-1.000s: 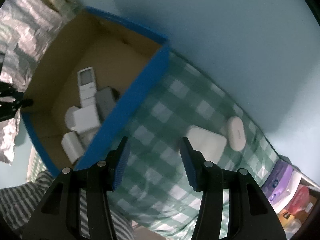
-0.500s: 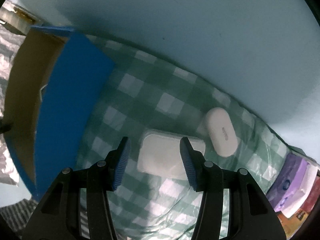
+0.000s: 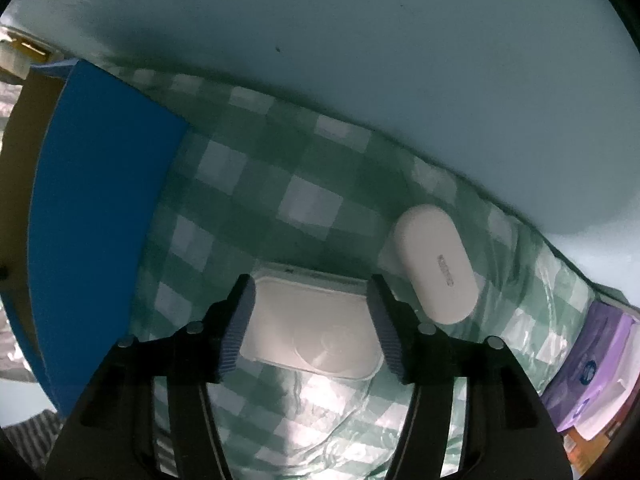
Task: Flip cup upside down
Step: 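Move the right tool to the large flat white case and grasp it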
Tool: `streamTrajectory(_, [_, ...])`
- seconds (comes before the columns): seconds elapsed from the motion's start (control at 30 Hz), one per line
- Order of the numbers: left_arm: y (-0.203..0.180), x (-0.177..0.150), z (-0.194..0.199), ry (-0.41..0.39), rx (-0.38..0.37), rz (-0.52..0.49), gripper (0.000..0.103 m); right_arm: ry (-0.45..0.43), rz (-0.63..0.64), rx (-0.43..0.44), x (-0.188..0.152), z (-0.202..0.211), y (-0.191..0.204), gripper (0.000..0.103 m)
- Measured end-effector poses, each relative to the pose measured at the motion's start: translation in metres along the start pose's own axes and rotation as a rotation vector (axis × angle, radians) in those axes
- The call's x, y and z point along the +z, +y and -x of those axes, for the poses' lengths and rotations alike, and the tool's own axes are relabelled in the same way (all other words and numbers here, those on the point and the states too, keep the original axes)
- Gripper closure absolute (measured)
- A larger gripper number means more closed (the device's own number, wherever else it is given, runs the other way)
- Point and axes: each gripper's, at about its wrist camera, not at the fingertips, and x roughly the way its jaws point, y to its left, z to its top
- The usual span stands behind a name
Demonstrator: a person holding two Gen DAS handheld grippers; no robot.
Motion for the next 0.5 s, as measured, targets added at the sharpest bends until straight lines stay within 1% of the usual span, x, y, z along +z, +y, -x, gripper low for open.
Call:
streamTrajectory(0.03, [0.0,0.0,0.0,0.0,0.0,0.0,0.086,0.003,0.006,0.001,-0.001,0.0,0.0,0.037])
streamTrajectory(0.2, [0.0,0.0,0.0,0.001,-0.001,-0.002,0.085,-0.01,0.037,0.006,0.0,-0.004,0.0,0.037])
streamTrajectory(0.27, [0.0,0.0,0.0,0.001,0.0,-0.001,0.085,-0.001,0.028,-0.005,0.002,-0.009,-0.001,0.036])
streamTrajectory(0.33, [0.0,0.0,0.0,0.0,0.001,-0.003,0.085,0.005,0.014,0.008,0.003,-0.01,-0.003,0.036])
streamTrajectory(0.4, [0.0,0.0,-0.001,-0.001,-0.001,-0.001,0.084,0.021,0.012,0.0,0.006,-0.009,-0.004,0.036])
streamTrajectory(0.5, [0.0,0.0,-0.002,-0.002,0.003,-0.005,0.081,0.042,0.012,-0.003,-0.002,-0.01,-0.007,0.035])
